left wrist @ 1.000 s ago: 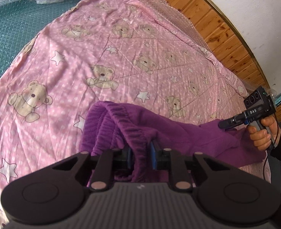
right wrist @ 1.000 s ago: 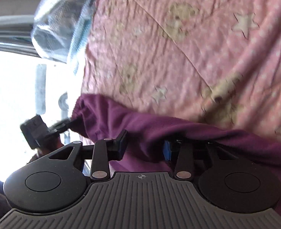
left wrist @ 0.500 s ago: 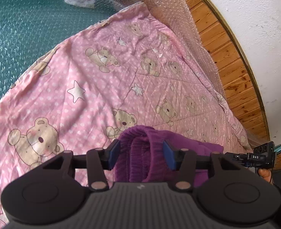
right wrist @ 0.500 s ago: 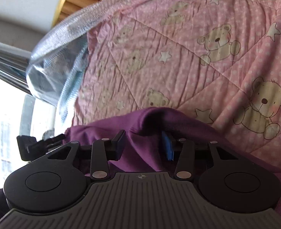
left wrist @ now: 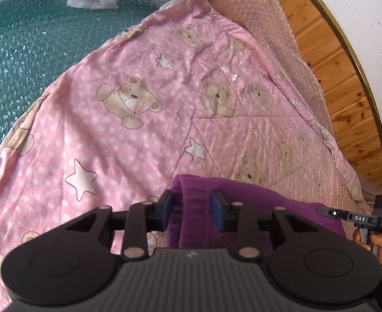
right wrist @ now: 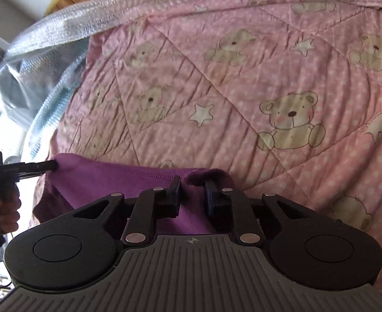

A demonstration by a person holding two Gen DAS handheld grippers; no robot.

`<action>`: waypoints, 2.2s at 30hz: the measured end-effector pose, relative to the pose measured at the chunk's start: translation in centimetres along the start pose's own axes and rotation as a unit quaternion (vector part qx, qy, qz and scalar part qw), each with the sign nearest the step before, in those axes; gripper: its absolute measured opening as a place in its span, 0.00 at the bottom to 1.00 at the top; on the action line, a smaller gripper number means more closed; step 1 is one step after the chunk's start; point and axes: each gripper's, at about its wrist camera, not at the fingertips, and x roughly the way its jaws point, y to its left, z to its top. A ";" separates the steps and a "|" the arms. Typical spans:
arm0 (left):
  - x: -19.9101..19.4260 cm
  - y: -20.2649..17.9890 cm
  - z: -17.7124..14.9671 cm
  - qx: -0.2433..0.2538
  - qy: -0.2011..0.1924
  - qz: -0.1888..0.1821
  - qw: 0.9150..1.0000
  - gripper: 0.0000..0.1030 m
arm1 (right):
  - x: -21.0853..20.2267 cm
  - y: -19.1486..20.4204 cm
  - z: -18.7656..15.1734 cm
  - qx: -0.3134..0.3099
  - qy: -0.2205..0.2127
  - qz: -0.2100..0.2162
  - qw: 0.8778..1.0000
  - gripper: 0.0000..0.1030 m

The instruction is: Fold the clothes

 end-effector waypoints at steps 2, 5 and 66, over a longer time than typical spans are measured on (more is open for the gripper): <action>-2.0 1.0 -0.7 -0.030 -0.028 -0.008 0.999 0.49 | -2.2 -0.5 -0.6 0.036 -0.040 -0.005 0.999 0.42; -5.7 2.2 -3.1 -0.065 -0.054 -0.001 0.996 0.52 | -5.8 -1.5 -1.9 0.098 -0.100 -0.012 0.990 0.47; -10.7 -1.5 -10.4 -0.010 -0.074 0.136 0.988 0.33 | -4.6 18.3 -21.3 -0.399 0.009 -0.111 0.910 0.22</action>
